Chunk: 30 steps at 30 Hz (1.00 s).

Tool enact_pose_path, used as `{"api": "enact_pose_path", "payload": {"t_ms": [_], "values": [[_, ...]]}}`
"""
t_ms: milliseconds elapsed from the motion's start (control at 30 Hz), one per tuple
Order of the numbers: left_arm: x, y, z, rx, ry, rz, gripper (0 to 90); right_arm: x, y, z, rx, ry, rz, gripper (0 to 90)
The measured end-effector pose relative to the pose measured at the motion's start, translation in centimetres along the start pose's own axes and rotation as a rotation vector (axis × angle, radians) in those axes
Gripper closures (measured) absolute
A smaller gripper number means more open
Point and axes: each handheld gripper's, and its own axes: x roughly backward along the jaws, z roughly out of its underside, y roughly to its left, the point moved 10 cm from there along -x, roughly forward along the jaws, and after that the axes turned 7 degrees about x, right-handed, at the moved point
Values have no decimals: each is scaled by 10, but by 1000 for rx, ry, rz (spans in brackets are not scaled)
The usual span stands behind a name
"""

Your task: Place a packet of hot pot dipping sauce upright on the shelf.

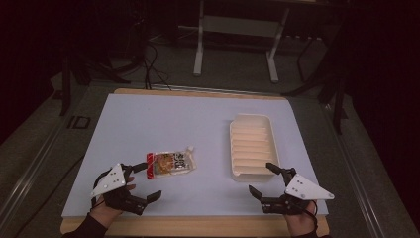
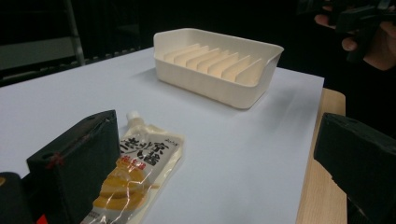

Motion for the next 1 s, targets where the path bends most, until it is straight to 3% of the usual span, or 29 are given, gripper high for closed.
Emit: {"api": "enact_pose_path", "payload": {"t_ms": [100,133,233,333,400,500,567,633,733,833,1000], "values": [[0,-2,-2,-4,-17,15,9,1,-1,1,-22,18,2,117],[2,-6,-8,-22,-69,49,9,3,-2,0,-39,18,4,117],[3,-12,-14,15,-108,97,9,6,-3,-3,-39,8,12,113],[1,-17,-16,51,-87,124,9,8,-3,-5,-44,0,7,113],[1,-17,-16,51,-87,124,9,8,-3,-5,-42,-4,12,113],[-8,-26,-14,94,19,158,9,7,1,-7,-60,-13,-14,105],[-10,-27,-14,98,43,154,8,6,1,-6,-48,-3,-11,105],[-14,-30,-15,60,77,149,8,6,3,-10,-42,-17,-8,105],[-19,-32,-17,46,114,155,9,7,7,-12,-45,-23,-26,104],[-22,-30,-23,9,123,148,9,5,11,-13,-41,-30,-35,101],[-28,-19,-37,-46,96,122,9,5,19,-17,-17,-36,-48,101]]}}
